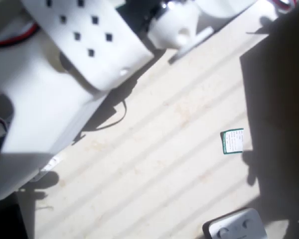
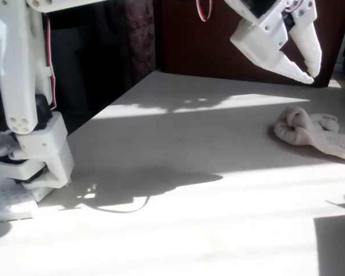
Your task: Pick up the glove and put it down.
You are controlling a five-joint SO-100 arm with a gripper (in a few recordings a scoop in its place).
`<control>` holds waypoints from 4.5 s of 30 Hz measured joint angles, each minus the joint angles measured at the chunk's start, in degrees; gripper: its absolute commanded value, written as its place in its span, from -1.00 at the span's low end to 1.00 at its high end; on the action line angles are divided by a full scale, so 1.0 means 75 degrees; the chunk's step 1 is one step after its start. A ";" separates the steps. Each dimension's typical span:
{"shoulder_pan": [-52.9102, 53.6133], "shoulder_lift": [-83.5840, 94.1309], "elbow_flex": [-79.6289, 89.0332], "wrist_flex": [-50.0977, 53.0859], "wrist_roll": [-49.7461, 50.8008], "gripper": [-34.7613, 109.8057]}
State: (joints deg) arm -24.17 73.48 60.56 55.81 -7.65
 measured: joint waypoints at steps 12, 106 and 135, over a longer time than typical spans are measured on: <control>-0.0387 -0.2355 -0.1160 0.0000 0.0000 -0.52; -0.0785 -0.4922 -0.3398 -0.0199 0.0023 -0.52; 0.0551 -0.2766 -0.3398 0.1441 -0.0035 -0.52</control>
State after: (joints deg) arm -20.04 52.73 35.07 66.62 -7.91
